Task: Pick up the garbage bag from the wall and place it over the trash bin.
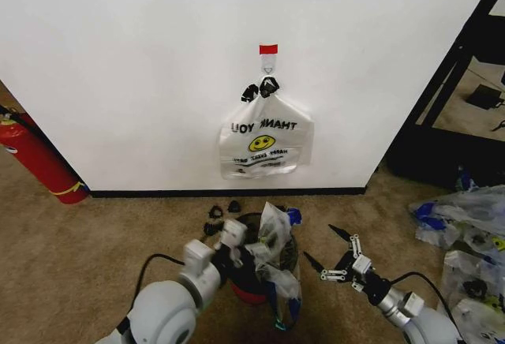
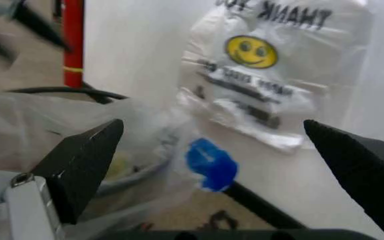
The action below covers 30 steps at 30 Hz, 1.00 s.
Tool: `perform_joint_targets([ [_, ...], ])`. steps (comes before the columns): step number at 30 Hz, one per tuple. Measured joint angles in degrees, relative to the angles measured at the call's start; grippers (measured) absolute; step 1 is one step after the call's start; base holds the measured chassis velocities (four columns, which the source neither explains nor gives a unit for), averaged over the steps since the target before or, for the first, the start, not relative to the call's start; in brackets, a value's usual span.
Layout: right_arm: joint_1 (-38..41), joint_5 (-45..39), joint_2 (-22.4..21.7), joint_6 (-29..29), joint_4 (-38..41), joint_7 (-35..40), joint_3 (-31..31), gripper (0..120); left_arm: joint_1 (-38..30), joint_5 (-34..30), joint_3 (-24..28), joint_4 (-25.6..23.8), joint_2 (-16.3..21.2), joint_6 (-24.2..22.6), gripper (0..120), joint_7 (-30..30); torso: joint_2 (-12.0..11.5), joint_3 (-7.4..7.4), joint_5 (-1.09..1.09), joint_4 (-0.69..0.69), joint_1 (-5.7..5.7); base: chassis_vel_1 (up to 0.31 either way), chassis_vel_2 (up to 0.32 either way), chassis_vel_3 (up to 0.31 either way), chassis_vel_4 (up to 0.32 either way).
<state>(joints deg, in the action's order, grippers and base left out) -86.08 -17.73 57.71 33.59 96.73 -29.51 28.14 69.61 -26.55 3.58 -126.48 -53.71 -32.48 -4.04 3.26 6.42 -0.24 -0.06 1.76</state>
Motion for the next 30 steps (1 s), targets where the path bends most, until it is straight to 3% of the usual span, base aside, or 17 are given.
perform_joint_targets([
  [3,0.3,2.4,0.4,0.0,-0.3,2.5,0.4,100,-2.6,2.2,3.0,2.8,1.0,0.0,100,0.1,0.0,0.0,0.01,0.02,0.0,0.0,0.0,0.0,0.0],
  [7,0.8,6.0,1.0,-0.6,-0.9,12.0,-0.5,100,-7.8,6.4,7.1,7.3,0.4,0.3,100,-0.2,0.0,0.0,0.01,0.0,0.0,0.0,0.0,0.0,0.0],
  [13,0.7,6.3,1.3,-0.8,-0.9,12.8,-0.8,100,-10.6,9.9,10.0,9.3,-0.1,0.1,95,-1.3,0.0,0.0,0.01,0.0,0.0,0.0,0.0,0.0,0.0],
  [24,2.7,6.4,1.9,-1.3,-1.3,11.9,-1.7,100,-13.3,6.9,11.9,11.0,-1.1,0.7,56,-3.3,0.0,0.01,0.01,0.0,0.0,0.0,0.0,0.0,0.0],
  [30,4.1,5.0,1.8,-1.4,-3.3,6.9,-3.1,100,-12.6,3.1,9.1,11.6,-2.1,3.6,31,-6.5,0.0,0.0,0.01,0.0,0.0,0.0,0.0,0.0,0.0],
])
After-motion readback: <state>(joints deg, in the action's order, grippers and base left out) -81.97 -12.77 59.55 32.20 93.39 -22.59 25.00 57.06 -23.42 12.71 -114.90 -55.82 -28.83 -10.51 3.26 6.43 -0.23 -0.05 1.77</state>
